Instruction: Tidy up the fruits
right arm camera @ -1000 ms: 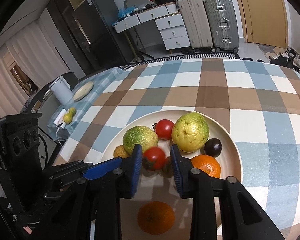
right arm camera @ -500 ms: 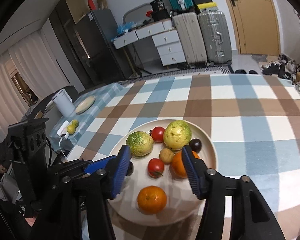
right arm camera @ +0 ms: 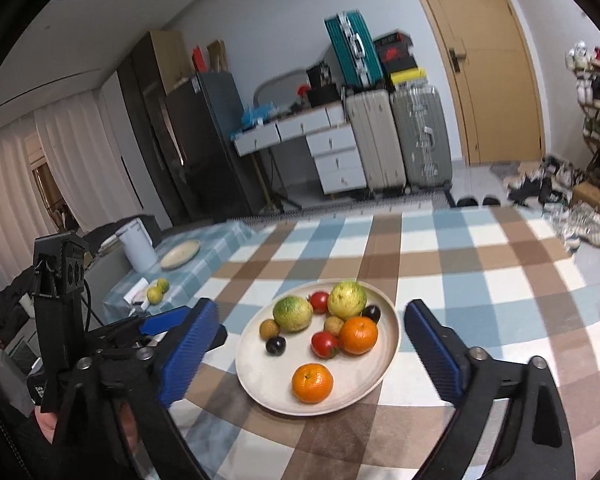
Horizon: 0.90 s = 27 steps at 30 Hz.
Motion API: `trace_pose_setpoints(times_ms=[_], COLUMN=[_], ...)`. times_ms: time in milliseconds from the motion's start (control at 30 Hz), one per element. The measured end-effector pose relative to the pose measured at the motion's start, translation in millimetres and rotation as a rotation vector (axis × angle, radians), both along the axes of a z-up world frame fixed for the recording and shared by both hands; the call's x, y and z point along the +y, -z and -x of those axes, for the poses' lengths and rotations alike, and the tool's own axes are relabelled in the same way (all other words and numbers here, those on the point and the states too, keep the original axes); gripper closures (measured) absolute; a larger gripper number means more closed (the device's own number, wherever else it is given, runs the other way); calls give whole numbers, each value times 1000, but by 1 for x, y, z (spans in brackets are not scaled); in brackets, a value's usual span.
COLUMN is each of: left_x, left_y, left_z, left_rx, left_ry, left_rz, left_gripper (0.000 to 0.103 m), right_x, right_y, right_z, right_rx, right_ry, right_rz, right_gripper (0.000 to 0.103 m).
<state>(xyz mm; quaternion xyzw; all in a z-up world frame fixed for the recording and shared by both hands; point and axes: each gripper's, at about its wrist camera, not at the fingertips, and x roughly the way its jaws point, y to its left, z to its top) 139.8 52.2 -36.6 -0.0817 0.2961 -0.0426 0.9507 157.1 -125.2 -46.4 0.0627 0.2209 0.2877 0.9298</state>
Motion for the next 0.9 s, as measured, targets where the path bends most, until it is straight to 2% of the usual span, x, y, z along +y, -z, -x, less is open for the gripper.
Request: trace_pose_setpoints(times_ms=[100, 233, 400, 600, 800, 900], left_x=[-3, -6, -12, -21, -18, -15], left_y=[-13, -30, -48, -64, -68, -66], left_z=[15, 36, 63, 91, 107, 115], left_rx=[-26, -71, -131, -189, -217, -257], left_ry=[-14, -35, -48, -35, -51, -62], left_rz=[-21, -38, -51, -66, -39, -42], left_gripper=[19, 6, 1, 1, 1, 1], right_x=[-5, -11, -15, -22, -30, -34], right_y=[-10, -21, -28, -34, -36, -34], right_z=[20, 45, 72, 97, 109, 114], right_rx=[-70, -161, -262, -335, -373, -390], right_ry=[6, 15, 33, 48, 74, 91], right_rz=[-2, 2, 26, 27, 8, 8], right_gripper=[1, 0, 0, 0, 0, 0])
